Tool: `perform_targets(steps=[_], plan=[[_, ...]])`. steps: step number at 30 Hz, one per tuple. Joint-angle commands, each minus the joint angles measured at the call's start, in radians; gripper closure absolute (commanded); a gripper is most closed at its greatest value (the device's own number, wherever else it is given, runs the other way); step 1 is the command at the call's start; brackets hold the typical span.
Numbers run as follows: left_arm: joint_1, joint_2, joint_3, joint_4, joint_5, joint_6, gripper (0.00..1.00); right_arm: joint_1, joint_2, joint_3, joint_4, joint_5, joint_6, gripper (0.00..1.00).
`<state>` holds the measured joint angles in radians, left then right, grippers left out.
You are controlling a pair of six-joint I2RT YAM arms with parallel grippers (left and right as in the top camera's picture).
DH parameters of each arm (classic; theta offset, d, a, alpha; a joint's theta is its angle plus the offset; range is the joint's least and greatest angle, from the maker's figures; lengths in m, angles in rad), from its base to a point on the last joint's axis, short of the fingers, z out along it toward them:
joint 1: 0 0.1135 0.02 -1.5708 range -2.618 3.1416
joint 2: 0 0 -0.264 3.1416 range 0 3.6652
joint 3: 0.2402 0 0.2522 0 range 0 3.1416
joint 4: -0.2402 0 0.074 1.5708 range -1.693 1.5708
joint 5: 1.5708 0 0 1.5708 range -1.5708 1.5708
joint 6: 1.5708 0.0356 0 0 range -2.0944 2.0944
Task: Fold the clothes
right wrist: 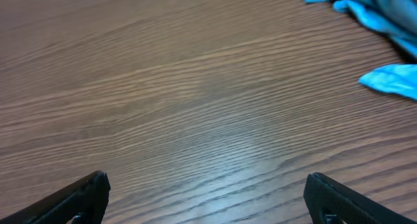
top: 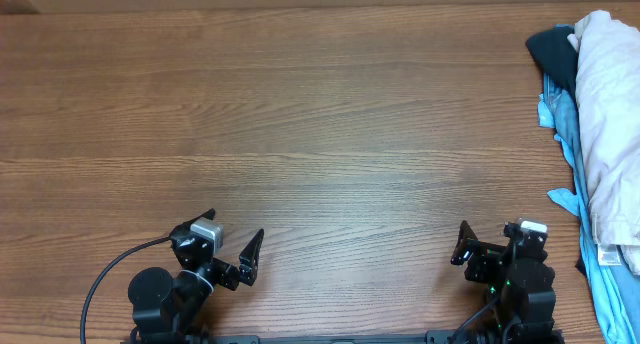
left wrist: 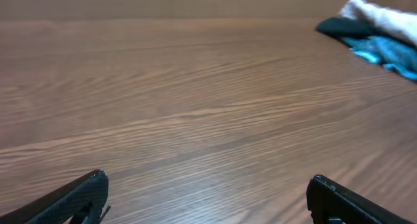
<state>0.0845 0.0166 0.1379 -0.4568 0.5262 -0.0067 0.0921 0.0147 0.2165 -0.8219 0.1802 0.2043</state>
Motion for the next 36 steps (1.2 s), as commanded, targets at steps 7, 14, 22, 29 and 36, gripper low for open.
perform_targets(steps=[7, 14, 22, 29, 36], plan=[[-0.006, -0.012, 0.001, 0.078, 0.085, -0.174, 0.00, -0.003, -0.011, 0.000, 0.381, -0.447, 0.290, 0.00], [-0.006, 0.062, 0.293, 0.131, -0.074, -0.207, 0.00, -0.003, 0.060, 0.108, 0.475, -0.600, 0.249, 0.00], [-0.006, 0.674, 0.903, -0.229, -0.131, -0.192, 0.00, -0.004, 0.668, 0.686, 0.078, -0.441, 0.102, 0.00], [-0.006, 1.057, 1.297, -0.444, 0.033, -0.259, 0.00, -0.004, 1.224, 1.323, -0.459, -0.414, 0.084, 0.00], [-0.006, 1.202, 1.303, -0.663, 0.011, -0.189, 0.00, -0.329, 1.470, 1.565, -0.605, -0.178, 0.178, 0.00]])
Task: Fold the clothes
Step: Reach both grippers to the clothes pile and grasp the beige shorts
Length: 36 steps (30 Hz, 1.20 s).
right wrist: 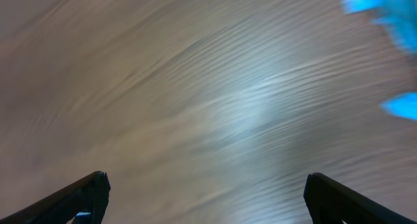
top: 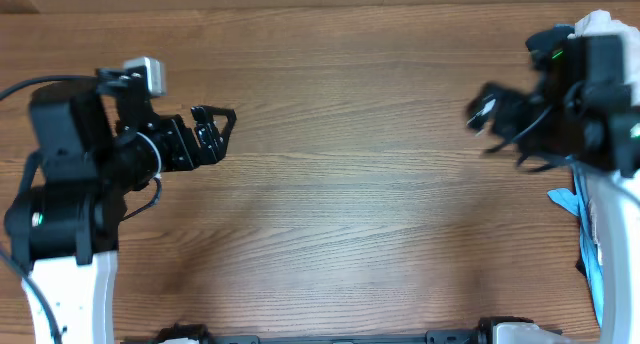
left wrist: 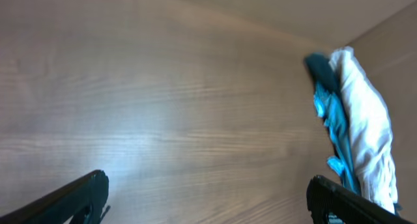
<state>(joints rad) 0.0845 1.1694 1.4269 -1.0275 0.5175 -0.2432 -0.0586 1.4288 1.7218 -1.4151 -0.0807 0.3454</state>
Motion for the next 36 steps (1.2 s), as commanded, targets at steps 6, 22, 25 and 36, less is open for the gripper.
perform_targets(steps=[6, 22, 25, 36], plan=[[-0.006, 0.100, 0.014, -0.164, -0.014, 0.091, 0.00, -0.599, 0.238, 0.059, -0.075, 0.008, 0.098, 0.02], [-0.006, 0.102, 0.014, -0.173, -0.136, 0.174, 0.00, -0.893, 0.365, -0.444, 0.252, -0.158, 0.063, 0.04], [-0.006, 0.102, 0.014, -0.155, -0.136, 0.173, 0.00, -0.893, 0.348, -0.433, 0.283, -0.317, -0.012, 0.55], [-0.006, 0.102, 0.014, -0.106, -0.160, 0.174, 0.00, -0.470, -0.148, -0.233, 0.326, -0.776, -0.129, 0.96]])
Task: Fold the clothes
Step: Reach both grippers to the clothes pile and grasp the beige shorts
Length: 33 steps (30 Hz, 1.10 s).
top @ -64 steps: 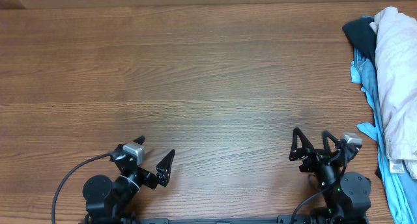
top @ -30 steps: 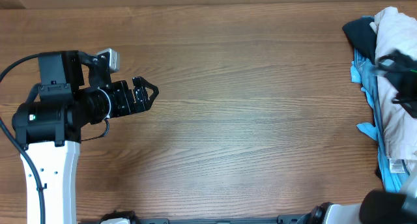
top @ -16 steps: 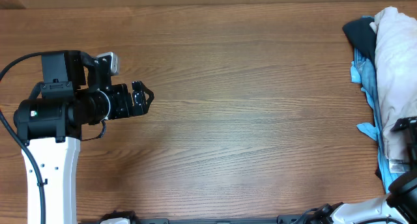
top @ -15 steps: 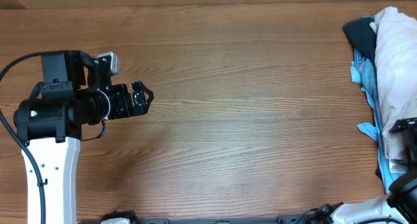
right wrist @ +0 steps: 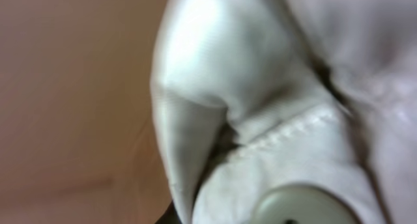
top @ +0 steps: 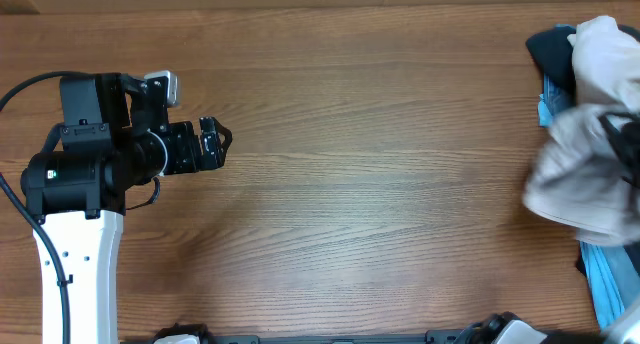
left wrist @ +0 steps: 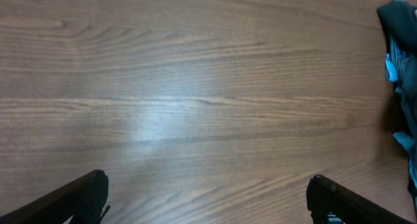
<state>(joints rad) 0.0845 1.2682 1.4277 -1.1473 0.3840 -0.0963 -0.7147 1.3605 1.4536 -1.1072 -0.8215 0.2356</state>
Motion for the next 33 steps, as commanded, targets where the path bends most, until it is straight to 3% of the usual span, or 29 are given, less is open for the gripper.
perform_targets(steps=[1, 5, 10, 13, 15, 16, 17, 21, 24, 26, 33], plan=[[-0.006, 0.003, 0.013, 0.015, -0.048, 0.027, 0.00, 0.326, -0.092, 0.034, 0.017, 0.083, -0.005, 0.96], [-0.006, 0.003, 0.086, 0.005, -0.052, 0.061, 0.00, 0.814, -0.011, 0.029, 0.050, 0.472, 0.107, 0.96], [-0.006, 0.003, 0.215, -0.083, 0.001, 0.173, 0.00, 1.035, 0.124, 0.029, 0.172, 0.483, 0.136, 0.96], [-0.018, 0.007, 0.207, -0.159, 0.147, 0.327, 0.00, 1.075, 0.123, 0.037, 0.291, 0.446, 0.137, 0.95], [-0.034, 0.007, 0.206, -0.156, 0.124, 0.329, 0.00, 1.075, 0.123, 0.037, 0.360, 0.385, 0.138, 0.81], [-0.040, 0.007, 0.206, -0.145, 0.112, 0.329, 0.00, 1.081, 0.127, 0.036, 0.402, 0.363, 0.140, 0.38], [-0.040, 0.007, 0.206, -0.137, 0.109, 0.328, 0.00, 1.089, 0.128, 0.036, 0.418, 0.366, 0.139, 0.28], [-0.041, 0.010, 0.206, -0.146, 0.113, 0.329, 0.00, 1.069, 0.127, 0.036, 0.301, 0.520, 0.140, 0.22], [-0.060, 0.020, 0.201, -0.172, 0.112, 0.338, 0.00, 1.020, 0.129, 0.036, 0.071, 0.630, 0.139, 0.21], [-0.098, 0.039, 0.178, -0.167, 0.102, 0.348, 0.00, 1.009, 0.129, 0.016, -0.099, 0.726, 0.140, 0.14], [-0.158, 0.227, 0.129, -0.163, 0.096, 0.344, 0.00, 0.942, 0.138, -0.323, -0.122, 0.640, 0.290, 0.12]])
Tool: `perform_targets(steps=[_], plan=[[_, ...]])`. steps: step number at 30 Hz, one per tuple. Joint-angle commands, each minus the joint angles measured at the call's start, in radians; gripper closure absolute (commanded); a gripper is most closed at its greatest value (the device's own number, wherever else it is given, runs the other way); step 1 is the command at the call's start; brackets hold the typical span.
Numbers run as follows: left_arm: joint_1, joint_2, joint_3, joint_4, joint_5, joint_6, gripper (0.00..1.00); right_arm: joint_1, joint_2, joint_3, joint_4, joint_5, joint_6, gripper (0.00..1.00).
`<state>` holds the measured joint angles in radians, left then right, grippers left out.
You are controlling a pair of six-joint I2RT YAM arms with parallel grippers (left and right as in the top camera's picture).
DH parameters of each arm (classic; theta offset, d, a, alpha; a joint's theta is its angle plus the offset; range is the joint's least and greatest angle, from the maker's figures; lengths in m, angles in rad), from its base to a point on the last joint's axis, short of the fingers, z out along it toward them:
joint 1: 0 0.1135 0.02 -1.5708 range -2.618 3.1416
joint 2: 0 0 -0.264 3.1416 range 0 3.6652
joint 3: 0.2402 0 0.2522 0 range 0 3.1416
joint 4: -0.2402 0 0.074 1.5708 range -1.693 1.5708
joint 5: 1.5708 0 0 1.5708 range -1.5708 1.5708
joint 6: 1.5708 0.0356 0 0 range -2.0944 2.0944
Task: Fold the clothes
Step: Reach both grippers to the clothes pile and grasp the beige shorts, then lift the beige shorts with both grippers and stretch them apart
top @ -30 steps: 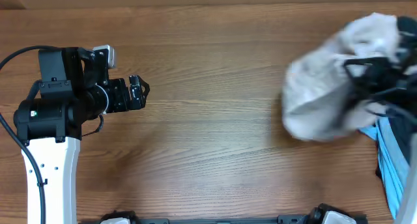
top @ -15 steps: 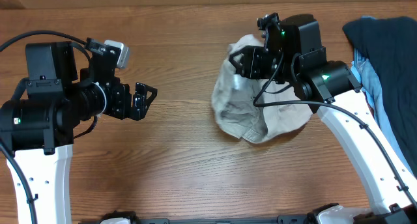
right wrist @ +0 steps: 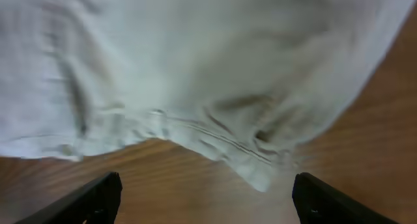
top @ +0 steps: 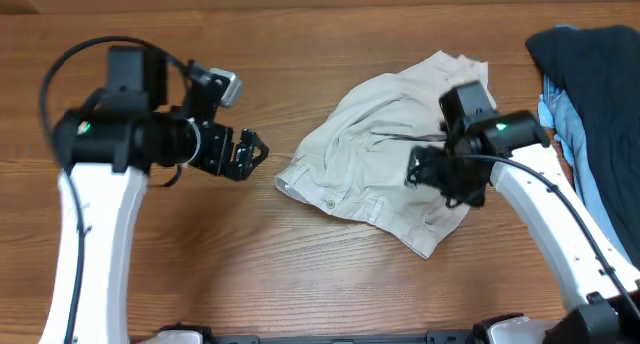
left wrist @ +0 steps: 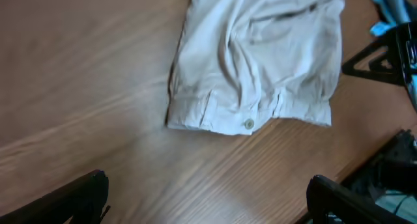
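Cream shorts (top: 385,149) lie crumpled in the middle of the wooden table, their waistband button (left wrist: 248,124) facing the front. My right gripper (top: 440,179) hovers over the shorts' right part, open, with nothing between its fingers (right wrist: 98,195); in its wrist view the shorts (right wrist: 195,68) fill the upper half. My left gripper (top: 250,154) is open just left of the shorts, apart from them. From the left wrist the shorts (left wrist: 254,68) lie ahead of the open gripper (left wrist: 205,201).
A pile of other clothes sits at the table's right edge: a dark garment (top: 590,69) over a blue one (top: 553,114). Bare wooden table (top: 300,274) stretches along the front and far left.
The cream shorts were up at the right edge with my right gripper in them; now they lie in the table's middle and that gripper is open above them. My left gripper has moved right.
Both grippers were open and low at the front edge, the cream garment on top of the right pile. Then both arms were raised, the right one by the pile. Then the right had the garment lifted off; now it lies mid-table, released.
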<state>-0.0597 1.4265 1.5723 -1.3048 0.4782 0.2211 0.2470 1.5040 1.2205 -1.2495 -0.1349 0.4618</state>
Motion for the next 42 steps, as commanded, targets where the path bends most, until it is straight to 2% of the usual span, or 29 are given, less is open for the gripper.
perform_targets(steps=[1, 8, 10, 11, 12, 13, 14, 17, 18, 22, 24, 28, 31, 32, 36, 38, 42], plan=[[-0.014, 0.098, -0.016, -0.004, 0.006, 0.026, 0.00, -0.023, -0.005, -0.152, 0.043, -0.051, 0.108, 0.12], [-0.014, 0.127, -0.016, 0.016, 0.006, 0.026, 0.00, -0.022, -0.005, -0.424, 0.269, -0.103, 0.177, 0.13], [-0.014, 0.127, -0.016, 0.011, 0.005, 0.026, 0.00, -0.022, -0.005, -0.492, 0.328, -0.103, 0.201, 0.19], [-0.014, 0.127, -0.016, 0.016, 0.005, 0.026, 0.00, -0.022, -0.005, -0.512, 0.365, -0.103, 0.201, 0.32], [-0.014, 0.127, -0.016, 0.020, 0.005, 0.026, 0.00, -0.022, -0.005, -0.517, 0.397, -0.104, 0.200, 0.55], [-0.014, 0.127, -0.016, 0.026, 0.005, 0.026, 0.00, -0.022, -0.008, -0.504, 0.426, -0.122, 0.180, 0.87], [-0.014, 0.127, -0.016, 0.027, 0.005, 0.026, 0.00, -0.023, -0.012, -0.469, 0.416, -0.137, 0.147, 0.96], [-0.014, 0.127, -0.016, 0.027, -0.018, 0.027, 0.00, -0.022, -0.079, -0.285, 0.298, -0.124, 0.059, 0.96], [-0.014, 0.127, -0.016, 0.026, -0.018, 0.026, 0.00, -0.022, -0.134, -0.157, 0.226, -0.089, 0.019, 0.96], [-0.014, 0.128, -0.016, 0.026, -0.017, 0.026, 0.00, -0.023, -0.227, 0.101, 0.139, 0.101, 0.060, 0.96], [-0.014, 0.128, -0.026, 0.026, -0.013, 0.026, 0.00, -0.023, -0.254, 0.184, 0.167, 0.088, 0.074, 0.96], [-0.035, 0.130, -0.073, 0.027, -0.004, 0.026, 0.00, -0.023, -0.253, 0.194, 0.261, 0.010, 0.143, 0.96], [-0.115, 0.130, -0.146, 0.067, 0.000, 0.026, 0.00, -0.023, -0.254, 0.194, 0.315, -0.002, 0.161, 0.96], [-0.154, 0.130, -0.193, 0.106, -0.007, 0.024, 0.00, -0.023, -0.254, 0.194, 0.320, -0.002, 0.164, 0.96], [-0.248, 0.130, -0.406, 0.368, -0.119, -0.157, 0.00, -0.023, -0.254, 0.194, 0.321, -0.002, 0.164, 0.96], [-0.259, 0.131, -0.481, 0.446, -0.203, -0.174, 0.00, -0.023, -0.254, 0.194, 0.322, -0.002, 0.164, 0.96], [-0.262, 0.145, -0.641, 0.661, -0.249, -0.201, 0.14, -0.023, -0.254, 0.194, 0.325, -0.002, 0.164, 0.96]])
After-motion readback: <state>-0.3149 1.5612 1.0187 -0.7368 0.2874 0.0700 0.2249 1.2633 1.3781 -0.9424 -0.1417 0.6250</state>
